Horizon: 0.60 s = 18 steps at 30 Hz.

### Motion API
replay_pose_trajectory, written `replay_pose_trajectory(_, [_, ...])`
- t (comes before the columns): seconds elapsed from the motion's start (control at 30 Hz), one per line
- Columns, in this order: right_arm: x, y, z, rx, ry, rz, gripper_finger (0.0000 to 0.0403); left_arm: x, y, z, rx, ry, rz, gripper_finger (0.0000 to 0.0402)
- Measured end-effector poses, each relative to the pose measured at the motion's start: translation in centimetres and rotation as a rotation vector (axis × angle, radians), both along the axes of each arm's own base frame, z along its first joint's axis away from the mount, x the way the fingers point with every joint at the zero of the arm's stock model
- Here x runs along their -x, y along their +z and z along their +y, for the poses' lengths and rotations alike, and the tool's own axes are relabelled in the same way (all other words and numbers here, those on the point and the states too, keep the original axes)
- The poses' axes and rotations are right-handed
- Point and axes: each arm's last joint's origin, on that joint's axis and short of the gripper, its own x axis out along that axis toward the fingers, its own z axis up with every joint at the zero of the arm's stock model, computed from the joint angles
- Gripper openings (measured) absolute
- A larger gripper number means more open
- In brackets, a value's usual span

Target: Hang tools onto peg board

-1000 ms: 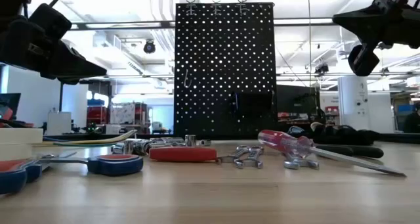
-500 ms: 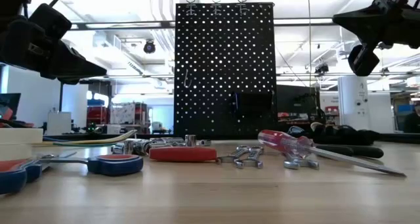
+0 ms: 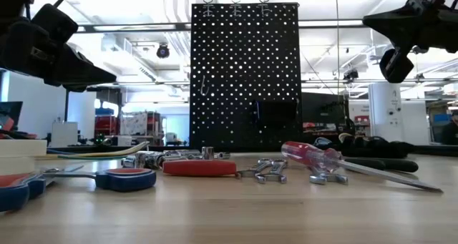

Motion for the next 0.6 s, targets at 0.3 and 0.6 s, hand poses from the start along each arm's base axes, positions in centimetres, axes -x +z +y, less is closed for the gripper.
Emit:
replay_pose_trajectory(0.3, [0.00,-0.01,0.00,0.003,-0.001,0.000,0.0000,0.00,0.01,0.00,0.000,0.000,0.000,0.0000])
replay_pose_trajectory(0.6, [0.00,-0.01,-0.01,0.046,-0.015,0.003,0.0000,-0.06,0.33,0.02,0.035,0.019,-0.040,0.0000])
